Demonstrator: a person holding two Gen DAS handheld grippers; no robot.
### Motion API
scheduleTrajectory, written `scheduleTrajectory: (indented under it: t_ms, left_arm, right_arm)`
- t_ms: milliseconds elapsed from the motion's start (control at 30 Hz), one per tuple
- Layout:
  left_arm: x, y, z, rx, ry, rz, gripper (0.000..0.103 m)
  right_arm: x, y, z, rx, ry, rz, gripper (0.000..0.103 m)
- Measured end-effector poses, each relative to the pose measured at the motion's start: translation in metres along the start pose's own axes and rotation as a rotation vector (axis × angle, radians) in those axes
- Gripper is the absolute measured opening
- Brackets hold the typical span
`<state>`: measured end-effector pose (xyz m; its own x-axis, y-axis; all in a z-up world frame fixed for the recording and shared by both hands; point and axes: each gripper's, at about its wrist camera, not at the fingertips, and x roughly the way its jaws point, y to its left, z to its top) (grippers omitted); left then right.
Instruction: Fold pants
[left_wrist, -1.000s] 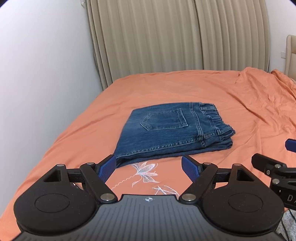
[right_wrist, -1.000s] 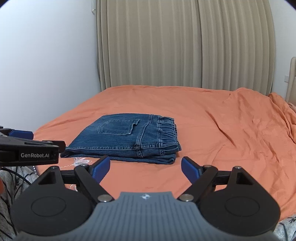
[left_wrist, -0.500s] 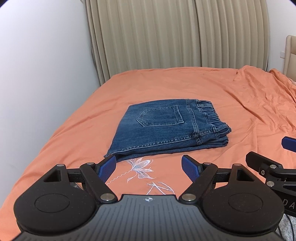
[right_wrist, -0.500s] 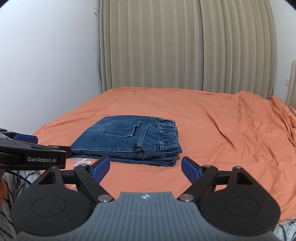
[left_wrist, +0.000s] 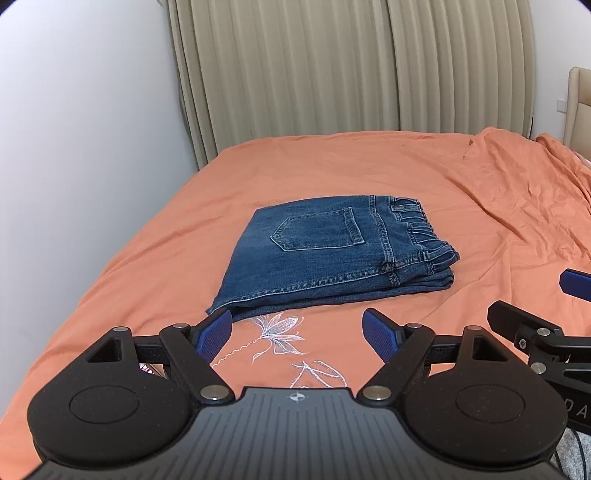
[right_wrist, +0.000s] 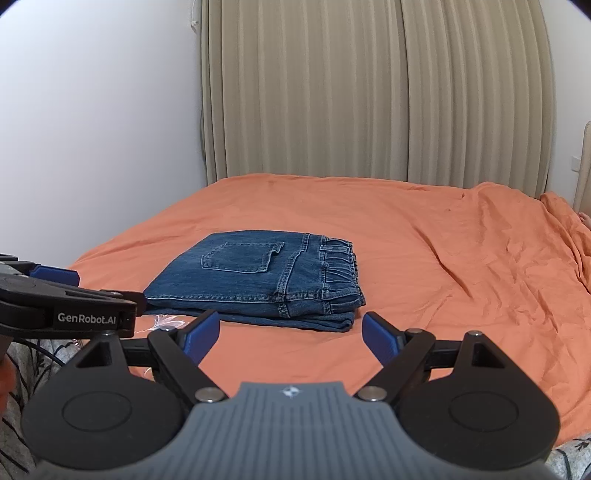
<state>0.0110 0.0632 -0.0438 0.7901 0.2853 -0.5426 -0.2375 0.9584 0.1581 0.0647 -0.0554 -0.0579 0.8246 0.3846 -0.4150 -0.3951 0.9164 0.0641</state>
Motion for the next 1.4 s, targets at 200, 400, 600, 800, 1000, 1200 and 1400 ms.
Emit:
scheduleTrajectory:
  t_ms: [200, 400, 600, 800, 1000, 1200, 1400]
  left_arm:
    - [-0.0001, -0.0006, 0.0, -0.002, 0.001, 0.001, 0.094]
    - [0.0014, 0.0004, 0.0008, 0.004, 0.002, -0.002, 0.094]
    - [0.0019, 0.0014, 0.0013, 0.005, 0.002, -0.001, 0.094]
    - [0.0018, 0.0021, 0.0013, 0.008, 0.007, -0.005, 0.094]
    - [0.0021, 0.0036, 0.001, 0.009, 0.012, -0.006, 0.094]
    - [0.0031, 0.0035, 0.0005, 0.009, 0.018, -0.011, 0.094]
    - [0.0039, 0.0037, 0.0004, 0.012, 0.021, -0.009, 0.094]
  right_arm:
    - [0.0, 0.0014, -0.0002, -0.003, 0.001, 0.006, 0.081]
    - [0.0006, 0.0021, 0.0008, -0.009, -0.002, 0.012, 0.081]
    - [0.0005, 0.002, 0.0011, -0.011, -0.003, 0.013, 0.081]
    - [0.0007, 0.0027, 0.0017, -0.016, -0.004, 0.019, 0.081]
    - [0.001, 0.0031, 0.002, -0.016, -0.004, 0.023, 0.081]
    - [0.001, 0.0032, 0.0017, -0.015, -0.003, 0.023, 0.081]
    - [0.001, 0.003, 0.0014, -0.016, -0.001, 0.025, 0.081]
